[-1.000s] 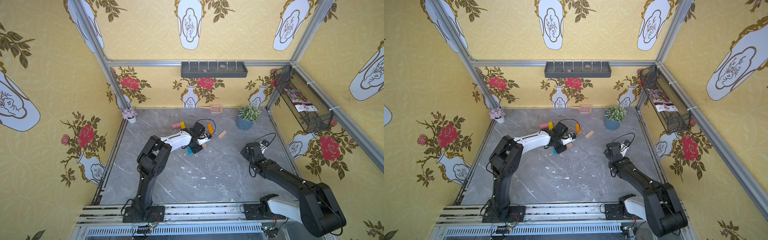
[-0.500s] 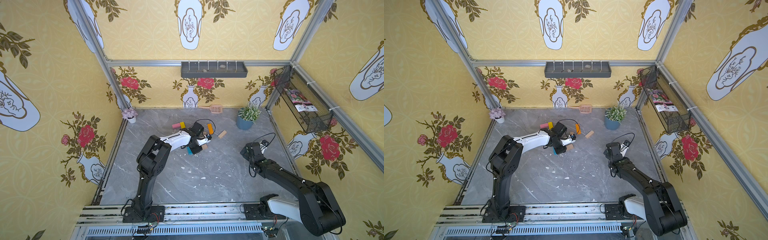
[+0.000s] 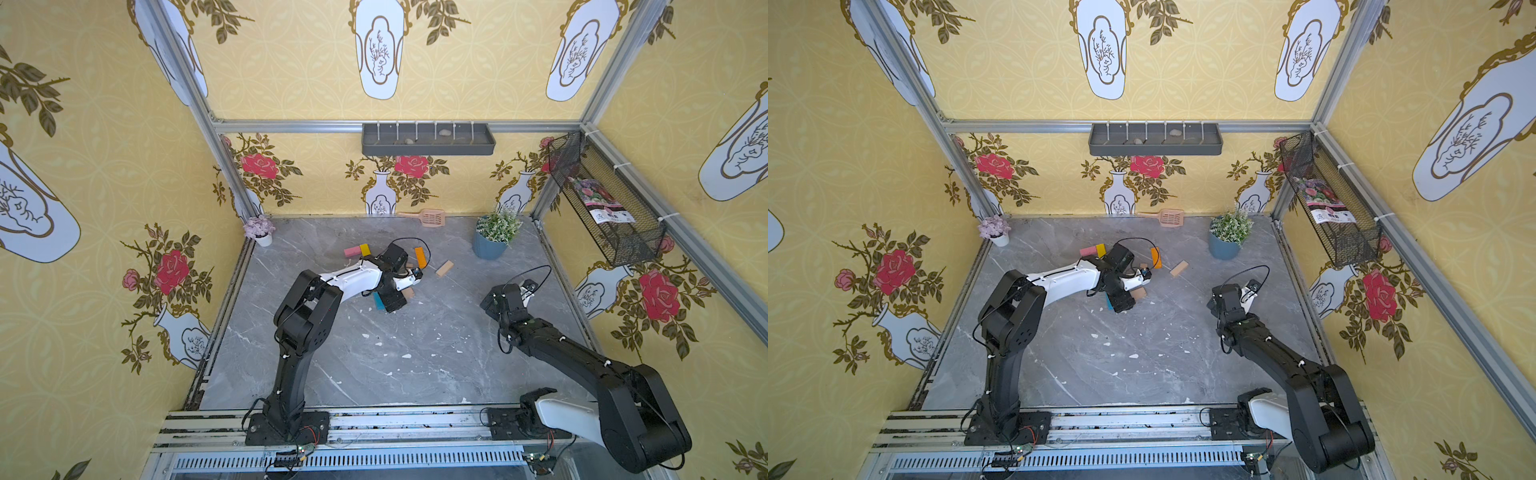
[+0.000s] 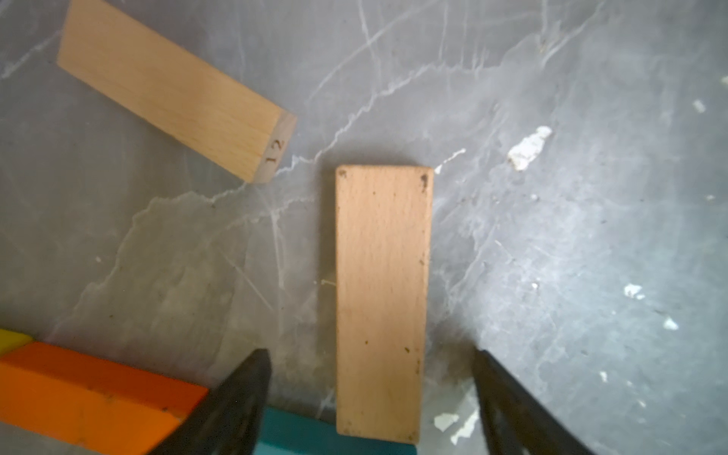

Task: Assemble a giraffe with building blocks
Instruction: Assemble the building block at the center of the board, then pick up the building block from the center of the board.

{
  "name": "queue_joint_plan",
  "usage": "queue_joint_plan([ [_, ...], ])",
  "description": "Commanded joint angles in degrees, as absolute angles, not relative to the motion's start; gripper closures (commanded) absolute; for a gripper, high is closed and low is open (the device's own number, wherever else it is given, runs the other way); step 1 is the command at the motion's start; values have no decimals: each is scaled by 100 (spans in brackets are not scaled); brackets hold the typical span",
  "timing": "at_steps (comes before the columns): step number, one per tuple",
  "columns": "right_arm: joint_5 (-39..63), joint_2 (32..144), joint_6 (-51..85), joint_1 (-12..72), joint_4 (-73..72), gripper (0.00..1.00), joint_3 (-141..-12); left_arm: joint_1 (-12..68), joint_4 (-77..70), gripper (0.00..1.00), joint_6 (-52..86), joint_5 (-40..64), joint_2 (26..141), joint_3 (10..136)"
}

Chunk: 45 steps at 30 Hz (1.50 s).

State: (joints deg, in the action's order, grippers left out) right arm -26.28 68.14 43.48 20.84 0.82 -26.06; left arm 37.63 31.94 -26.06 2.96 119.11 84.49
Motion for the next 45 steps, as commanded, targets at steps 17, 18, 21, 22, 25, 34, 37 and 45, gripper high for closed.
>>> queue_joint_plan([
  [17, -2707, 6812, 4255, 2073, -158, 3, -2646, 3298, 3463, 1, 1943, -260, 11238, 10315],
  [18, -2707, 6812, 4245, 2076, -158, 3, -2646, 3193, 3883, 1, 2156, -103, 11583, 10807],
  [21, -2698, 6802, 4236, 2075, -117, 2, -2659, 3076, 4118, 1, 2497, -541, 12285, 11586],
  [22, -2703, 6794, 4236, 2074, -91, 3, -2657, 3084, 4127, 1, 2660, -761, 12434, 11751],
  [25, -2729, 6803, 4245, 2069, -35, 2, -2664, 3148, 4216, 1, 3059, -867, 12883, 12267],
  [34, -2619, 7150, 4231, 2039, 26, 2, -2862, 3714, 4625, 9, 3688, -1501, 14238, 13803],
  [37, -2593, 7181, 4245, 2039, 55, 2, -2887, 3828, 4265, 14, 3824, -1348, 14379, 13706],
  [45, -2582, 6925, 4225, 2039, -44, 2, -2749, 3924, 4095, 19, 4095, -1179, 14744, 13812],
])
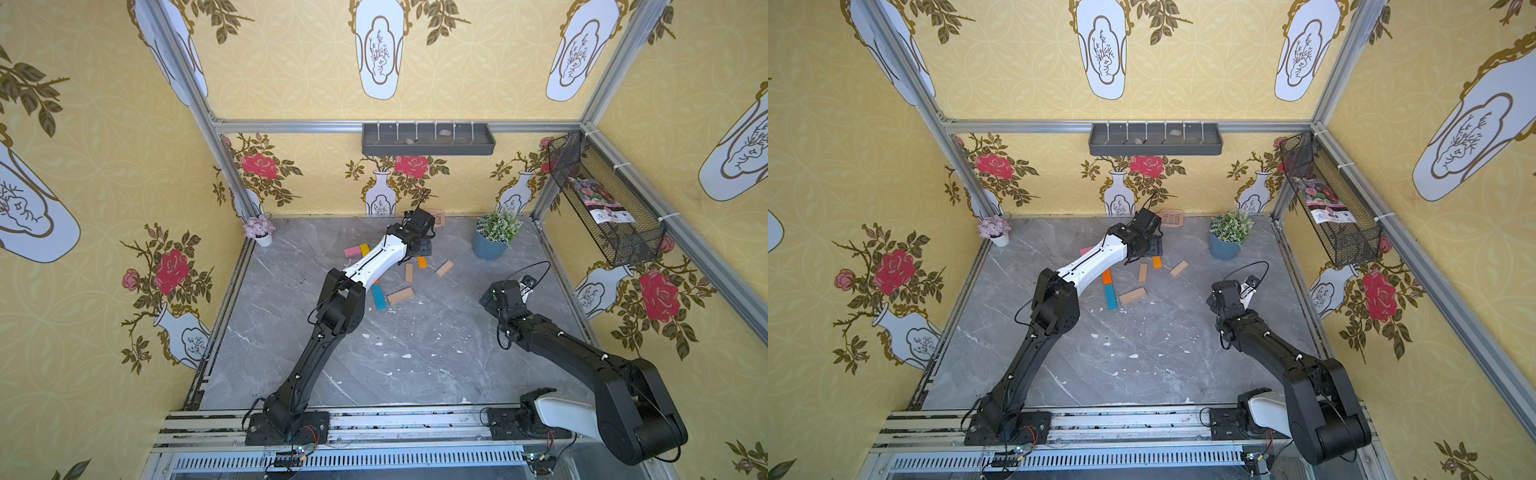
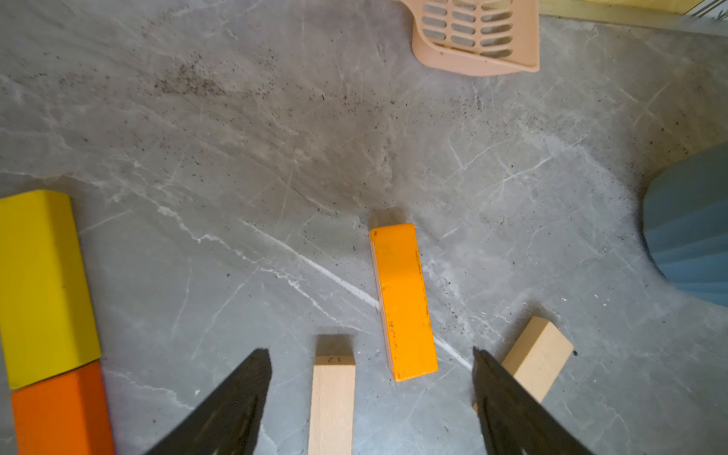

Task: Assemble a giraffe with building blocks
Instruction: Pick up the building block from the center of the board.

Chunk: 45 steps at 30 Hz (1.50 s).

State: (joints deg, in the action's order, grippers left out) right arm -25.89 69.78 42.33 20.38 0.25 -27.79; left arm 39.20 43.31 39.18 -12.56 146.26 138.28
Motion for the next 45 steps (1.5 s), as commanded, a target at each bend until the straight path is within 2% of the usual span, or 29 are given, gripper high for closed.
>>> queue_joint_plan([
  [1, -2586, 6921, 4229, 2043, -44, 2, -2742, 3935, 4050, 21, 4088, -1165, 14793, 13817],
  [10, -2721, 6857, 4212, 2035, 40, 2, -2718, 4027, 3676, 29, 3987, -716, 15310, 14110],
  [20, -2881, 6496, 4190, 2002, 99, 2, -2599, 4096, 3763, 34, 3638, -869, 15622, 14198],
  [23, -2835, 6504, 4175, 1970, 87, 2, -2614, 4093, 3872, 38, 3460, -921, 15678, 14216],
  [26, -2786, 6521, 4175, 1954, 88, 2, -2619, 4096, 4019, 47, 3262, -919, 15733, 14230],
  [34, -2709, 6511, 4175, 1882, 79, 2, -2602, 4104, 4263, 83, 2641, -762, 15744, 14103],
  [37, -2685, 6504, 4185, 1864, 79, 2, -2594, 4141, 4198, 89, 2201, -509, 15662, 13981],
  [45, -2628, 6513, 4193, 1833, 66, 2, -2573, 4298, 3388, 94, 1010, -270, 14636, 12558],
])
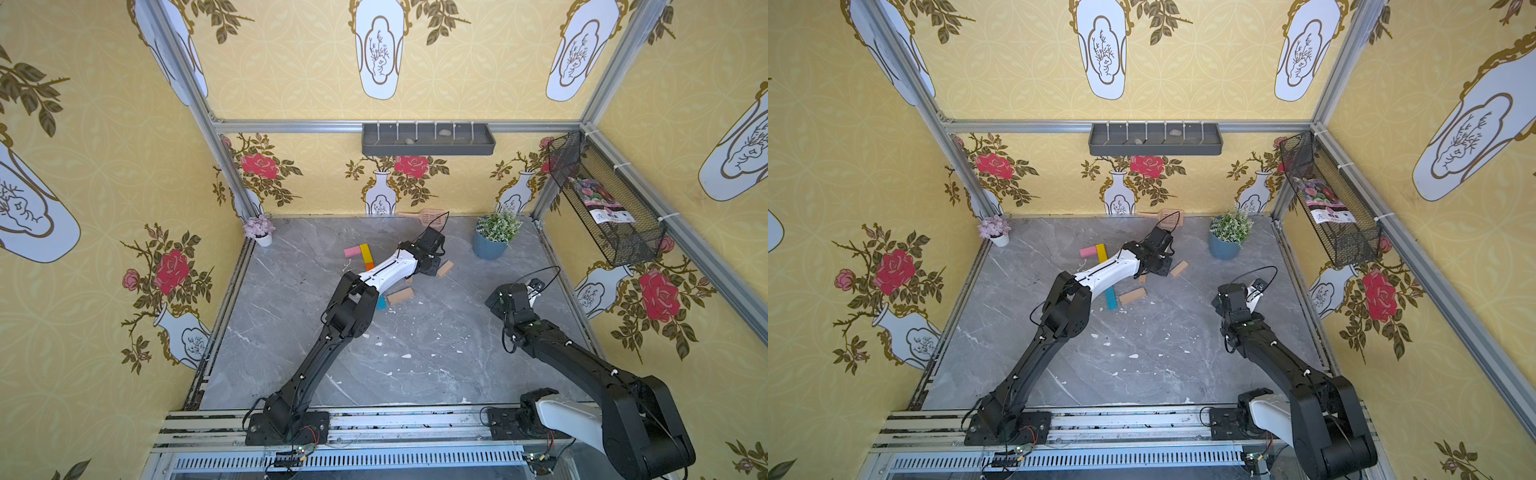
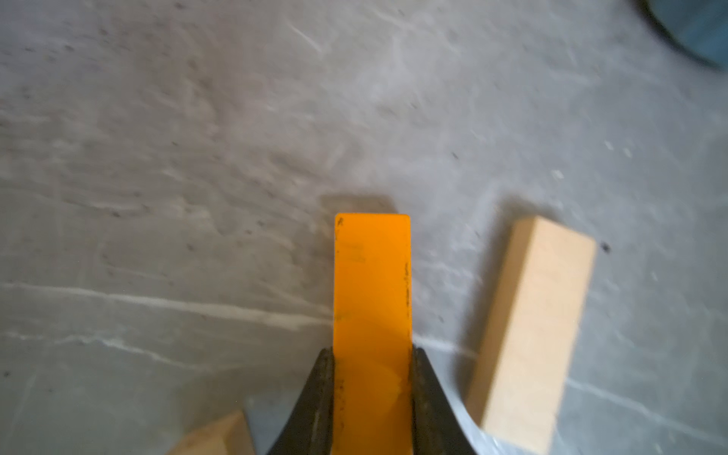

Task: Assemble a giraffe with building blocks
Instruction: Pick up the building block from the center of the board, then assemble the building block at the center of the board.

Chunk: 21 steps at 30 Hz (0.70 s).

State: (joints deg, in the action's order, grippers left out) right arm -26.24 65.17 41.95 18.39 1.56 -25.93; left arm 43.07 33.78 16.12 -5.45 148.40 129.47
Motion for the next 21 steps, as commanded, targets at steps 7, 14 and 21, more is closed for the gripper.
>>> queue_joint_plan([
  [7, -2539, 6543, 4204, 1802, 26, 2, -2567, 4328, 3087, 97, 797, 0, 13868, 11637],
  [14, -2479, 6581, 4202, 1792, -2, 2, -2567, 4392, 2862, 91, 397, 341, 13294, 10873],
  [21, -2409, 6634, 4209, 1784, -46, 2, -2577, 4491, 2768, 91, -102, 560, 12881, 10146],
])
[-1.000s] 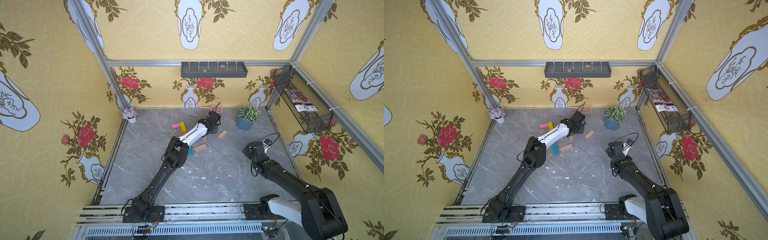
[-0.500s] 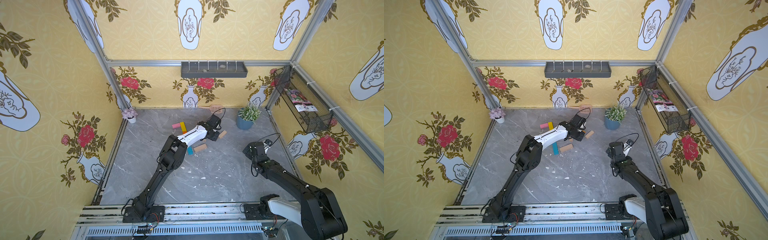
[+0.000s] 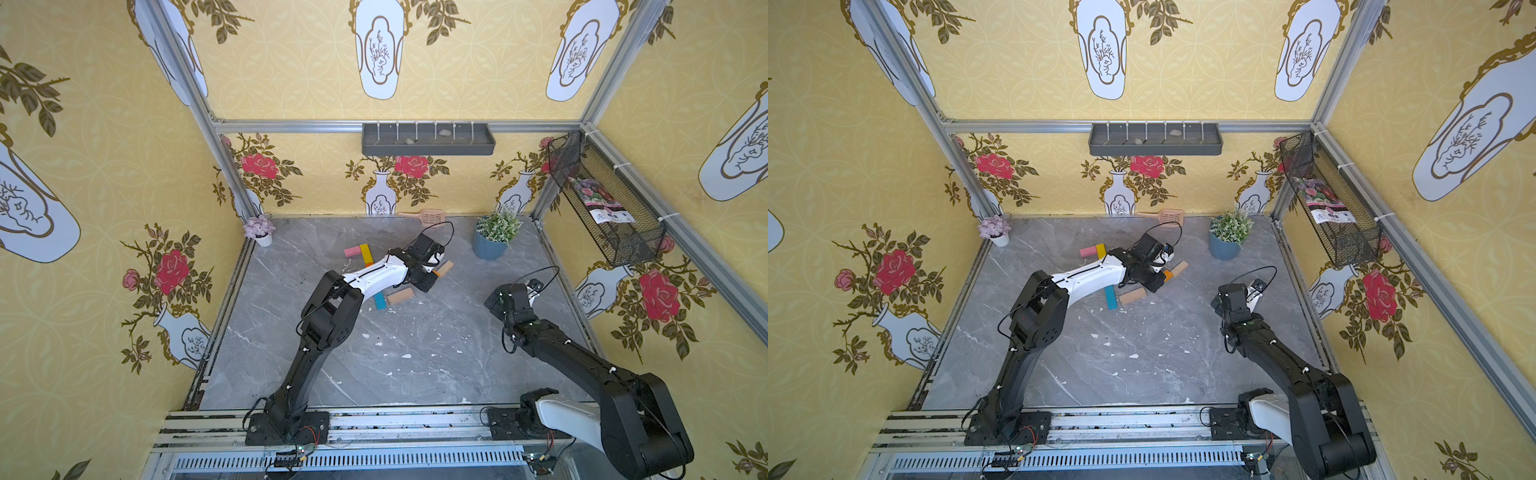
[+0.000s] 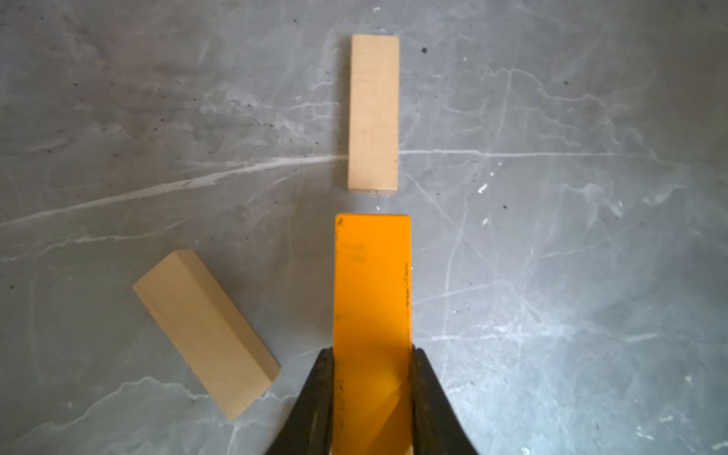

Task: Assemble a giraffe with building blocks
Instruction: Assemble the building block at the center of the board.

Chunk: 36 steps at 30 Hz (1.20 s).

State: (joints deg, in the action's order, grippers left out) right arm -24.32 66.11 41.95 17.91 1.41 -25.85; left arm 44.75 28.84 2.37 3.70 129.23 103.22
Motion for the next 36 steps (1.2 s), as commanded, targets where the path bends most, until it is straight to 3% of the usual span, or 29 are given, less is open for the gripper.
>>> queue_joint_plan([
  [1, -2404, 6637, 4210, 1789, -45, 2, -2582, 4491, 2803, 91, -183, 501, 12882, 10095],
  [31, -2435, 6763, 4230, 1778, -62, 1, -2584, 4449, 3277, 88, -931, 113, 13429, 10589],
  [34, -2440, 6767, 4234, 1781, -69, 2, -2585, 4447, 3278, 81, -919, 114, 13397, 10556],
  [36, -2428, 6768, 4236, 1780, -70, 2, -2589, 4447, 3257, 67, -887, 98, 13355, 10515],
])
